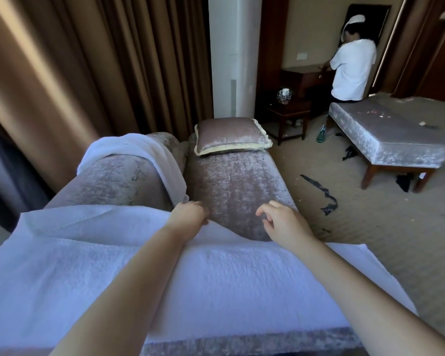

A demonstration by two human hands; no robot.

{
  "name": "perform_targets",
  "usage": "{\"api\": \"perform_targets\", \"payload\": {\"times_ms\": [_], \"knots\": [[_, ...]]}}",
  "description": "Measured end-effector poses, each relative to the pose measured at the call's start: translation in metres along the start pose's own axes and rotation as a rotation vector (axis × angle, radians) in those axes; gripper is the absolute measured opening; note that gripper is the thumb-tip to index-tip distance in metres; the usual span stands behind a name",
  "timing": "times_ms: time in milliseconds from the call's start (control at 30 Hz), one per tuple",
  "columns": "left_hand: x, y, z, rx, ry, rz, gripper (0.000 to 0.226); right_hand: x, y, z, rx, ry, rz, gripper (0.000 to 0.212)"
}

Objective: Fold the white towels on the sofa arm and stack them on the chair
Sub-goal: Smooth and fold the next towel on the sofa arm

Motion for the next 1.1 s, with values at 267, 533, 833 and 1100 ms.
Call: {"api": "perform_targets", "payload": {"times_ms": [267,533,833,1100], "knots": [[-0.078,0.102,0.034,0.031,-0.196,0.949,0.043,0.0,0.004,-0.015,0.029,0.135,-0.015,0.05],[-0.107,0.11,0.029,-0.048,-0.23,0.942,0.027,-0.008,0.018,-0.013,-0.129,0.194,-0.197,0.014],[-0.128,0.122,0.045,-0.035,-0.257,0.873,0.023,-0.055,0.089,0.055,-0.7,0.185,-0.034,0.024],[-0.162,0.124,0.061,0.058,-0.224,0.863,0.011,-0.109,0.122,0.054,-0.906,0.272,0.155,0.025]]}}
Point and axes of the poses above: each hand's wrist, its own x-axis towards the middle knuckle, its own y-axis out of the back of the hand, z = x × y, the point moved 10 cm from there along x, towards the middle knuckle, and after that the axes turned 4 degrees about -y, right-handed, at the moved point
